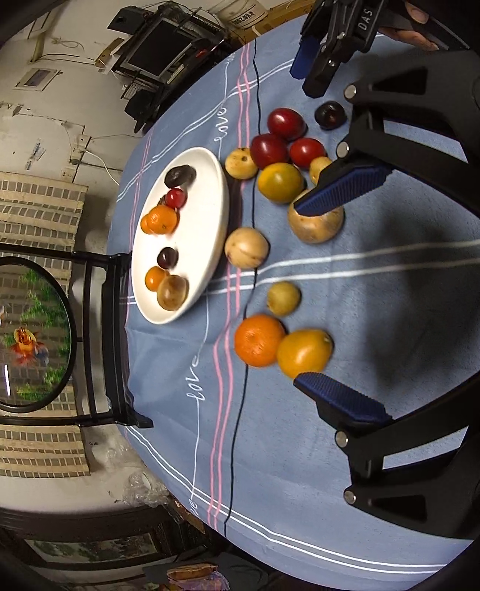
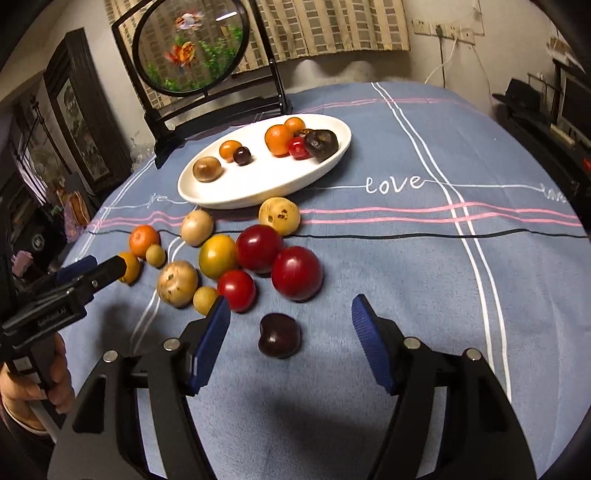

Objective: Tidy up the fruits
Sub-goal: 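Withdraw both open tools back toward the remaining fruits, then grasp the dark red plum with the right tool while the left tool grasps an orange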

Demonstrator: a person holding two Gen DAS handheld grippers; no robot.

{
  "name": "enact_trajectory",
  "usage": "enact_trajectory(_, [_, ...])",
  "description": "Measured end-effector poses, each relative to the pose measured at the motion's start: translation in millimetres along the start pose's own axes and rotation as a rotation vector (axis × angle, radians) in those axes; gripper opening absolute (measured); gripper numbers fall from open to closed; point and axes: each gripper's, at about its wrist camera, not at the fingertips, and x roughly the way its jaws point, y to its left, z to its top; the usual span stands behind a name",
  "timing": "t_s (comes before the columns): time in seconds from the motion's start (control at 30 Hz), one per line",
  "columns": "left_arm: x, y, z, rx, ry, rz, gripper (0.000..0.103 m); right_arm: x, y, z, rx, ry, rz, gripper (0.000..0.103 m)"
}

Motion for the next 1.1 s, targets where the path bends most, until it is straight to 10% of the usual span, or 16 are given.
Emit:
enact_trajectory(0.47, [8.5, -0.5, -4.3, 0.030, 0.023, 0.002, 0.088, -2.9, 1.0, 5.2, -0.038, -0.055, -0.138, 0.069])
enact_trajectory(1.1, [7.9, 19.8, -11.9, 0.038, 0.032, 0.039, 0.093, 29.7, 35.3, -13.4, -0.223, 0.155, -0.159, 0.069])
